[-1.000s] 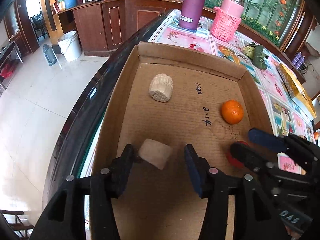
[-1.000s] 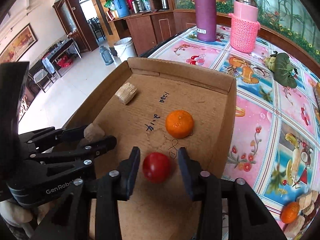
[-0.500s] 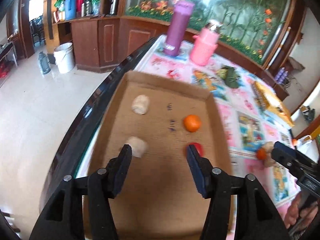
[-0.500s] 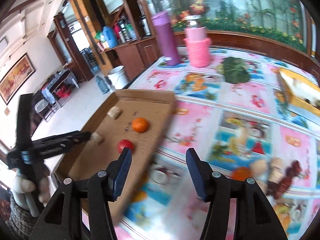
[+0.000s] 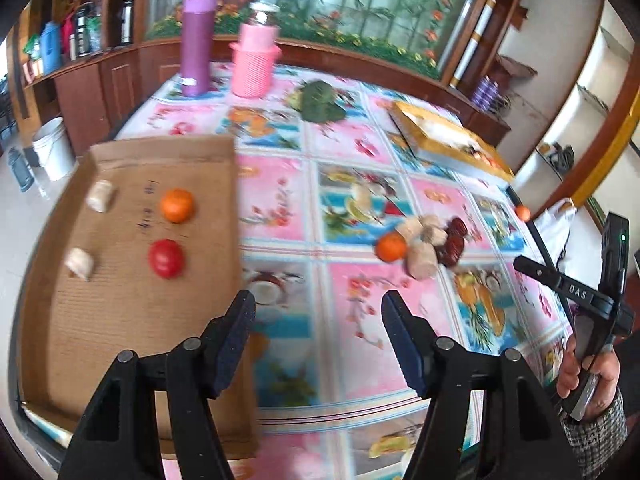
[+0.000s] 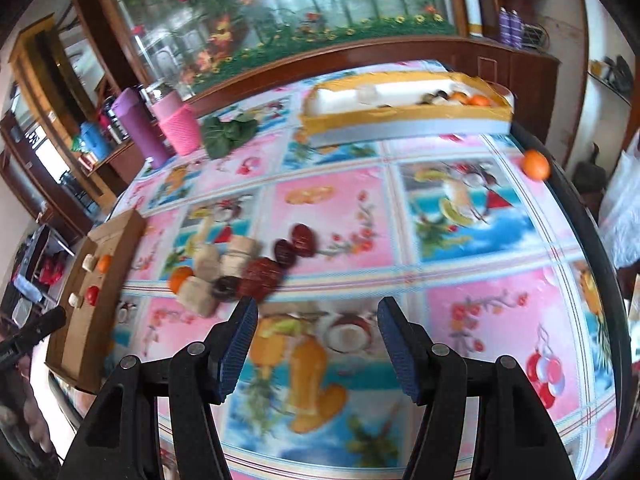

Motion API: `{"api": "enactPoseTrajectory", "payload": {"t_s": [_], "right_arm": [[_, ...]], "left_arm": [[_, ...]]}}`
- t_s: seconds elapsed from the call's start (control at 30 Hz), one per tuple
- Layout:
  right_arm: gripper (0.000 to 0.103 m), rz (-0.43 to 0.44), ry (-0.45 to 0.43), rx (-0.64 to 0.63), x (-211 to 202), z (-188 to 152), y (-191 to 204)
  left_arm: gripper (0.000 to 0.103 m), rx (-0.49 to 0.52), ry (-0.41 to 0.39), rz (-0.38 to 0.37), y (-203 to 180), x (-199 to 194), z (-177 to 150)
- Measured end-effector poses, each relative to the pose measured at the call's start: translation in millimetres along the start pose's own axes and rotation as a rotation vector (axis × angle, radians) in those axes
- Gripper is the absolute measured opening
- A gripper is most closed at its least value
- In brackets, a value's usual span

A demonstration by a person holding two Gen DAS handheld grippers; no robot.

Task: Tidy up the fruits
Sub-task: 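Grasp another cork piece with the left tool while the right tool grasps a red date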

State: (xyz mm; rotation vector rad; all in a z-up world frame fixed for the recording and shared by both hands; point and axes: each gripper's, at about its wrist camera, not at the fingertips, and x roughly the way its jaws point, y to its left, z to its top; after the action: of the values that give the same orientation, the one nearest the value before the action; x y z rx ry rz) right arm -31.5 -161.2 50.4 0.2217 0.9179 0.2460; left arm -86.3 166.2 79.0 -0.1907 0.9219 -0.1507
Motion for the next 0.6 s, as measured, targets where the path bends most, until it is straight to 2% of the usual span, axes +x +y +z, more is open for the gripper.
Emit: {"api": "enactPoseTrajectory", "payload": {"t_s": [0.13,0.37,0.47,0.57,0.6], "right_arm": [[0.066,0.037,0.021,0.039,10,-1,-13],[0.064,0.087,0.034,0.018,52,12,22],[0.051,0.087,0.051,0.025,70,17,33],[0.04,0.112,0.075,0.028,82,17,35],[0.03,0.107,0.072,0.012,81,16,36]], "left_arm": [[0.065,0.053,0.043,-0.024,-33,24,-10],[0.065,0.117,0.036,-0.045,-67,53,-13],[0.062,0.13,0.022,-0.066,-75,63,-8],[0.054,0.158,0.021,-0.062,-84,73,-2],[0.053,0.166,0.02,-0.063,-86,76,0]]}}
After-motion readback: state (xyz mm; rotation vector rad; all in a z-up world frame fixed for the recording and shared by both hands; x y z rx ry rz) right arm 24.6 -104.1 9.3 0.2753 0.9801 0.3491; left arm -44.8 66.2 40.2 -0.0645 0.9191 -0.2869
